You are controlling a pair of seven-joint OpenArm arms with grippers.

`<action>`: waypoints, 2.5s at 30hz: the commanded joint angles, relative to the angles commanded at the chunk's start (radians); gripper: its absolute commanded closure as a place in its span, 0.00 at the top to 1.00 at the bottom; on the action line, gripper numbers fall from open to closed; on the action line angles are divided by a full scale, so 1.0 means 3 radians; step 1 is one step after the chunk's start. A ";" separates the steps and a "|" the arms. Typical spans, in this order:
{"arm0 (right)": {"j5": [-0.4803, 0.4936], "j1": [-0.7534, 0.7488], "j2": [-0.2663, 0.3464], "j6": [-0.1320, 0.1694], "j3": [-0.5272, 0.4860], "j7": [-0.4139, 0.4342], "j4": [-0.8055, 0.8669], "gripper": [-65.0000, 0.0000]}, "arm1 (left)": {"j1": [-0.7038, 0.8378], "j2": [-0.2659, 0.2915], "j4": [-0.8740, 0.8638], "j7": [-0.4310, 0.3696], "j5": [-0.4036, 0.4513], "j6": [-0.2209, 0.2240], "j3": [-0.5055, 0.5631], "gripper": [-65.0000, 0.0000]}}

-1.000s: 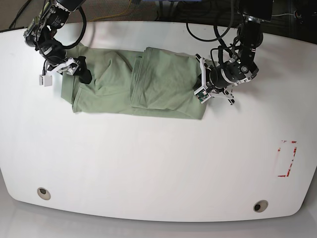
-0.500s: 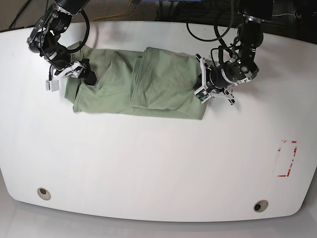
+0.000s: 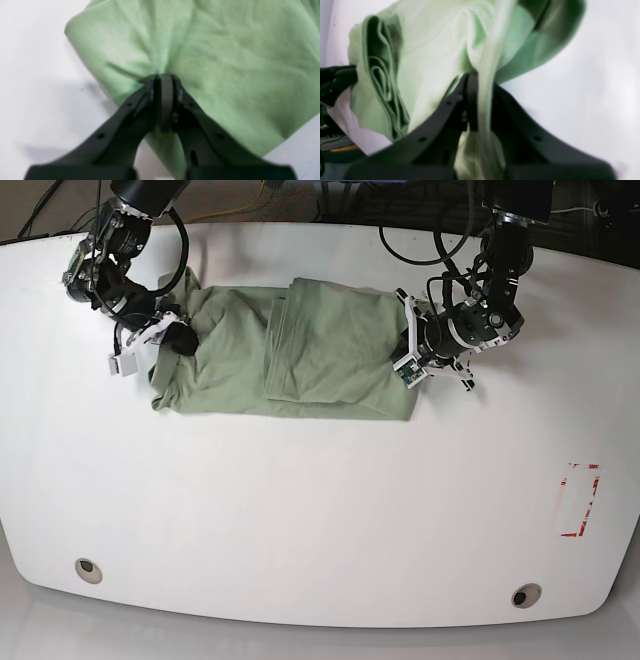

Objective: Layout the t-shirt on the table in an organized manner, then fold the t-shirt properly
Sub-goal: 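Hold the fold with the left gripper and grasp the other end with the right, then fold the held end over toward the left gripper with the right gripper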

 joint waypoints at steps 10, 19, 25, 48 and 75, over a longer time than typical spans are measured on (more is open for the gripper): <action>0.0005 -0.0010 -0.0169 -0.0245 -0.0005 -0.0271 0.0793 0.00 | 0.0000 0.0005 0.0000 0.0005 0.0005 0.0000 0.0000 0.04; 0.0010 -0.0056 -0.0368 -0.0245 -0.0568 -0.0317 0.1156 0.00 | 0.0000 0.0010 0.0000 0.0010 0.0010 0.0000 0.0010 0.04; 0.0010 -0.0051 -0.0522 -0.0261 -0.0951 -0.0312 0.1156 0.00 | 0.0000 0.0010 -0.0005 0.0010 0.0010 0.0000 0.0005 0.04; -0.0471 0.0041 -0.0848 -0.0256 -0.2138 -0.0153 0.1084 0.00 | 0.0005 0.0020 0.0000 0.0015 0.0005 0.0000 0.0000 0.04; -0.0481 0.0440 -0.0848 -0.0276 -0.2189 -0.0153 0.0614 0.63 | -0.0020 0.0082 0.0199 0.0010 -0.0010 0.0000 -0.0256 0.04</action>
